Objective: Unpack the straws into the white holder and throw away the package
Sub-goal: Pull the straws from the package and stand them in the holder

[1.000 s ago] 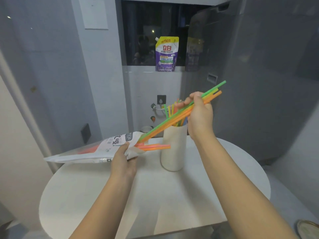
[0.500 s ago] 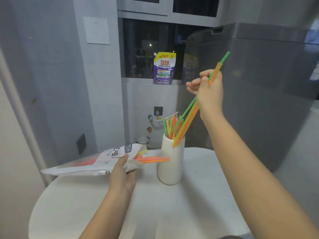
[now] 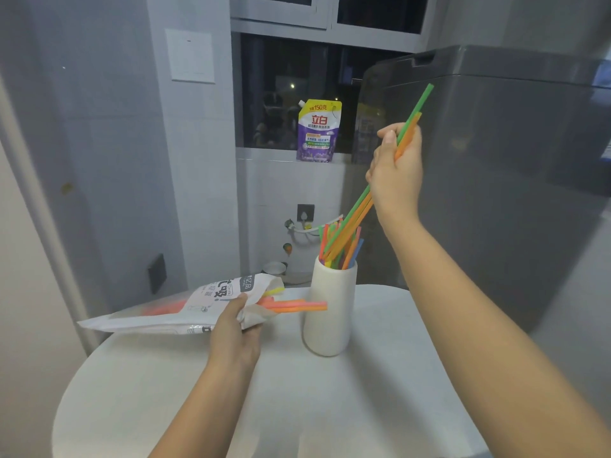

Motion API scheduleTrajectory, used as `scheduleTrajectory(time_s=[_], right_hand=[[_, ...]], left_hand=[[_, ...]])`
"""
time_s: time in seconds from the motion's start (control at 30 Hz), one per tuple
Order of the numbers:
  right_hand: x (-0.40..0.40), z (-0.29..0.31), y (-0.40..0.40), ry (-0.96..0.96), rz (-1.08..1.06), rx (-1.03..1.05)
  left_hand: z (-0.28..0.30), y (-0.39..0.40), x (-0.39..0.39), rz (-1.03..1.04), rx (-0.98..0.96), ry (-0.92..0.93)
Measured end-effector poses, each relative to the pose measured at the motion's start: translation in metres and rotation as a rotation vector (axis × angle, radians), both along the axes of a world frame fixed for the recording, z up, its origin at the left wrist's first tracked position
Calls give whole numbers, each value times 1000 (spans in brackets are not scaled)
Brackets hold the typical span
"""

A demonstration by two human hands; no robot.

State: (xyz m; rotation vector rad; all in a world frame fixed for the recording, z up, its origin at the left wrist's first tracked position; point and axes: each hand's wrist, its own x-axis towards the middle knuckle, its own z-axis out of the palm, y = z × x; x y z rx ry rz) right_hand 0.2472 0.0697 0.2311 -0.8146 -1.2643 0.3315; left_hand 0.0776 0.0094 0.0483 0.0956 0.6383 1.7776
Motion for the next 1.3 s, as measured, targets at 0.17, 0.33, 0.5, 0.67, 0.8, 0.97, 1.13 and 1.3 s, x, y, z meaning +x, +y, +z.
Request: scheduleTrajectory(time_s=[0.17, 0.33, 0.5, 0.67, 0.8, 0.97, 1.13, 1.3], right_hand=[[-2, 1, 3, -6, -35, 17], [1, 5, 0, 19, -70, 49], [0, 4, 3, -20, -99, 21], [-2, 1, 8, -84, -75, 36], [0, 5, 10, -67, -76, 45], [3, 13, 9, -44, -70, 71], [2, 9, 9, -93, -32, 61], [0, -6, 14, -105, -15, 0]], left_hand=[[-1, 1, 0, 14, -1, -15], [-1, 2, 1, 20, -9, -36], [0, 1, 0, 20, -3, -50], [0, 1, -3, 25, -2, -31], [1, 0, -3, 16, -1, -50], [1, 1, -2, 37, 14, -52], [2, 1, -1, 31, 8, -37], [2, -1, -4, 20, 4, -52]])
